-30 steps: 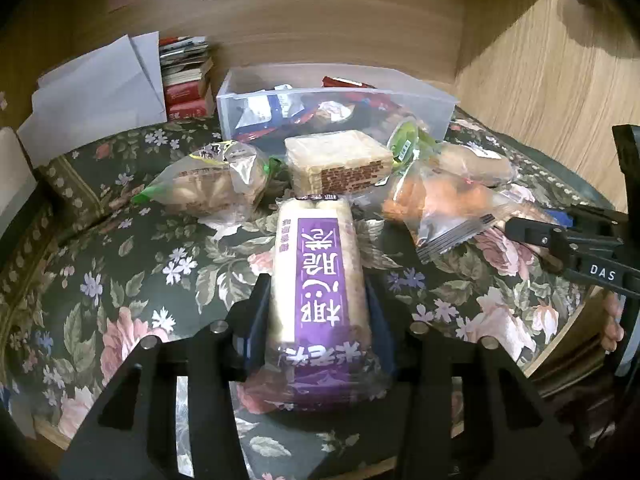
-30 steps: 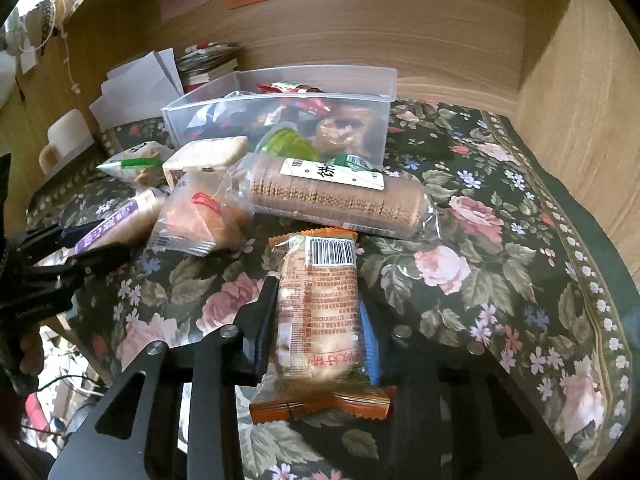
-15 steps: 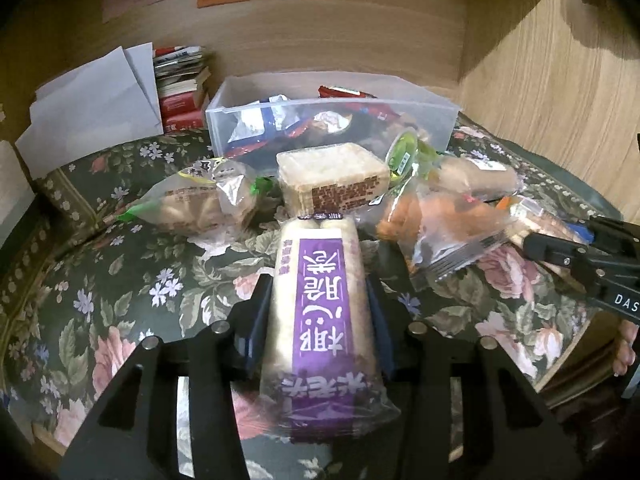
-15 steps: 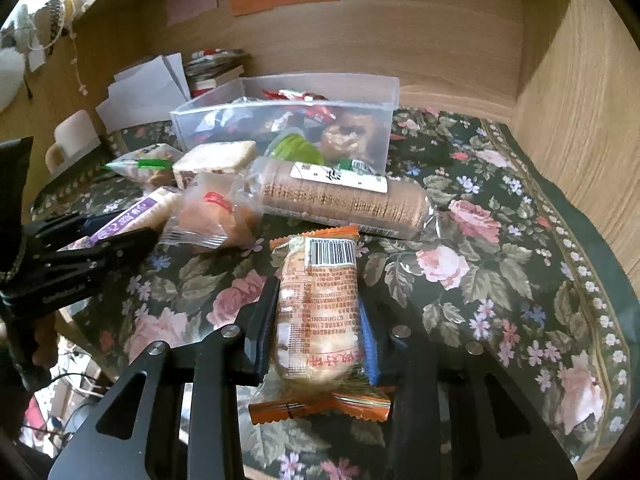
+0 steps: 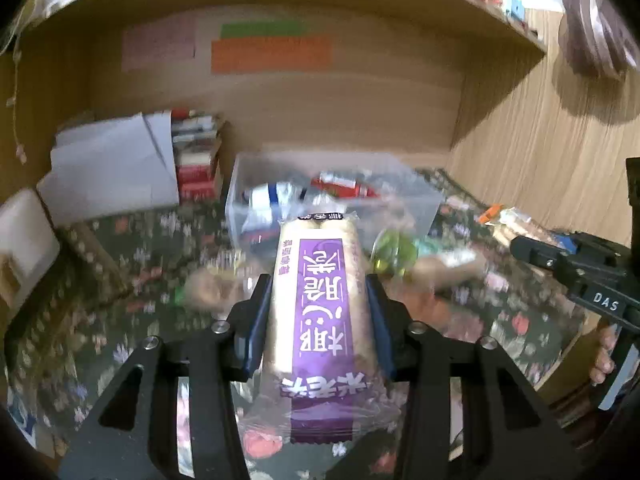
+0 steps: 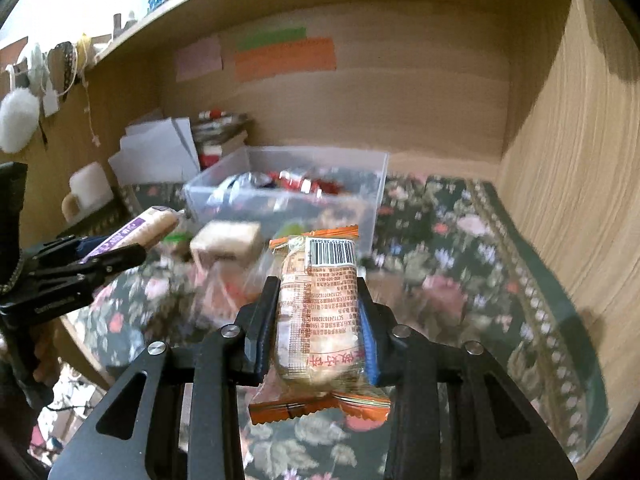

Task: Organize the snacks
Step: 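Carry both bars over the clear box and release them inside, then move both open tools back toward the remaining snacks on the cloth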

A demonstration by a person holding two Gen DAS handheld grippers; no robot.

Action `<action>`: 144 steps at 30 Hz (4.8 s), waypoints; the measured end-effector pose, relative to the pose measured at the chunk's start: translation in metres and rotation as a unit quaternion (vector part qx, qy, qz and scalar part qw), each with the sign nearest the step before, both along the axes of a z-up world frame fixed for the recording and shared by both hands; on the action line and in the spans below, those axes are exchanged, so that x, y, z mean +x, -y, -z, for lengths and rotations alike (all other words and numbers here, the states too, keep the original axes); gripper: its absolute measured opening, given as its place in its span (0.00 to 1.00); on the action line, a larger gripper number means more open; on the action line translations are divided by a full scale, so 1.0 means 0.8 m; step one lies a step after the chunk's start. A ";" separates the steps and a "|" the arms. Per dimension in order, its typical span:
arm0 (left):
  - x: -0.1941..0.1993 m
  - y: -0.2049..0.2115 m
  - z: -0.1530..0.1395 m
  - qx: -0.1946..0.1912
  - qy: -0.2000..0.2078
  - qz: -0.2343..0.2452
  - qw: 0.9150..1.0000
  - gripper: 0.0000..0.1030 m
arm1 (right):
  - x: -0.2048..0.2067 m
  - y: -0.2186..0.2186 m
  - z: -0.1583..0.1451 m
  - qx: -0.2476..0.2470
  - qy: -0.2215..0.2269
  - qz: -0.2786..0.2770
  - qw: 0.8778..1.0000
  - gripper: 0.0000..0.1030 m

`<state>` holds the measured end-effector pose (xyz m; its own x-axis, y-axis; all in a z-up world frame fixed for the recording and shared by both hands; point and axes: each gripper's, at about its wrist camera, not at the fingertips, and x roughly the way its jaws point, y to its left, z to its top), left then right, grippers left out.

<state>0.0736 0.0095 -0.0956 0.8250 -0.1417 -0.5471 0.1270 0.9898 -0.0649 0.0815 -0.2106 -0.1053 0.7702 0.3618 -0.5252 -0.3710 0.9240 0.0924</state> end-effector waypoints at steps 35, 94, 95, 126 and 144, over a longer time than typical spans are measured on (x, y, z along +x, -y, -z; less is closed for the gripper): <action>0.250 0.029 -0.014 0.023 -0.057 -0.015 0.998 0.44 | 0.219 -0.050 -0.008 -0.021 -0.044 0.002 0.999 0.31; 0.149 -0.070 0.075 0.024 -0.147 -0.064 0.987 0.99 | 0.113 -0.022 0.052 -0.020 -0.103 -0.040 0.994 0.85; 0.147 -0.070 0.076 0.027 -0.143 -0.062 0.987 0.99 | 0.114 -0.018 0.053 -0.012 -0.111 -0.043 0.993 0.85; 0.086 -0.073 0.043 0.032 -0.107 -0.053 0.992 1.00 | 0.077 0.003 0.046 -0.033 -0.112 0.033 0.993 0.90; 0.131 -0.058 0.095 0.022 -0.155 -0.018 0.987 0.85 | 0.120 -0.033 0.078 0.011 -0.165 0.053 0.985 0.91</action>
<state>0.1781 0.0562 -0.1717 0.6210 -0.0848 -0.7792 0.0721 0.9961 -0.0510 0.1773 -0.1846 -0.1677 0.5928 0.3031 -0.7462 -0.2190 0.9522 0.2129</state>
